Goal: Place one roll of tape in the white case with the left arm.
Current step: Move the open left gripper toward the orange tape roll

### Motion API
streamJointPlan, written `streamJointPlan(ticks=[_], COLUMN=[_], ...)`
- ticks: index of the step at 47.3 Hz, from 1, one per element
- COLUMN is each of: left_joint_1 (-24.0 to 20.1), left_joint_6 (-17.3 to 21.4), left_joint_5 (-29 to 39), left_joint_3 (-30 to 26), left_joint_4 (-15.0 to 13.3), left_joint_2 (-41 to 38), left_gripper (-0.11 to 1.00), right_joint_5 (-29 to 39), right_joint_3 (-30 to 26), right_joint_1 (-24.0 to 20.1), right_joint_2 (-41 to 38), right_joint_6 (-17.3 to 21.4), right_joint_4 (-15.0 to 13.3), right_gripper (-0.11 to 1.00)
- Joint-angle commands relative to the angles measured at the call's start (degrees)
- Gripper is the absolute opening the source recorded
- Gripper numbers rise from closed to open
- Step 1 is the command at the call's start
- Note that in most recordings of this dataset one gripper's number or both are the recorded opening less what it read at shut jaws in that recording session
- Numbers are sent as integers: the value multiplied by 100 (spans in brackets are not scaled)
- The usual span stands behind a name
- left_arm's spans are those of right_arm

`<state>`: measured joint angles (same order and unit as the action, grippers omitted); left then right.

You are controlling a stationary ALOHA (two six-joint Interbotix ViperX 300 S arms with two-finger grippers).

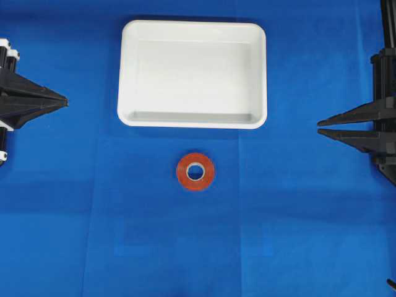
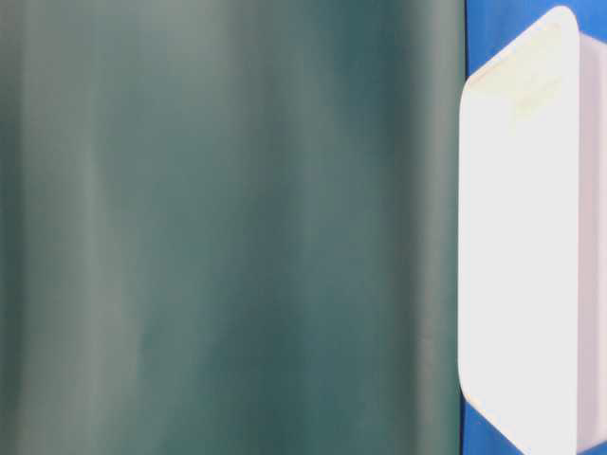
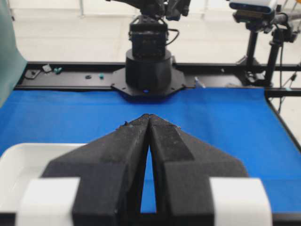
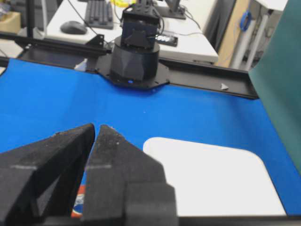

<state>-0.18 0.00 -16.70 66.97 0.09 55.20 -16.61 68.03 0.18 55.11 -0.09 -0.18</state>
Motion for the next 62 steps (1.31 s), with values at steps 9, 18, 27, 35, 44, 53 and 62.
streamJointPlan(ticks=[9,18,27,35,44,53,62], left_joint_1=[580,729,826,949,1055,1081,1072], left_joint_6=[-193,-193,-264,-545,-738,-1063,-1134], left_joint_5=[-299,-650,-773,-650,-132,958,1916], left_joint_3=[-281,-545,-879,-1362,-1986,-2681,-3278], left_joint_4=[149,149,141,149,149,149,149], left_joint_2=[-519,-1266,-2083,-2936,-3938,-4720,-5405], left_gripper=[0,0,1,28,84,91,91], right_joint_5=[79,62,44,44,44,44,44], right_joint_3=[-308,-308,-308,-290,-281,-255,-246], right_joint_1=[9,26,26,26,35,44,44], right_joint_2=[-193,-272,-325,-352,-439,-519,-589], right_joint_6=[-79,-79,-79,-79,-79,-70,-79], right_joint_4=[-18,-26,-18,-18,-26,-18,-18], right_gripper=[-10,-11,-11,-11,-11,-11,-11])
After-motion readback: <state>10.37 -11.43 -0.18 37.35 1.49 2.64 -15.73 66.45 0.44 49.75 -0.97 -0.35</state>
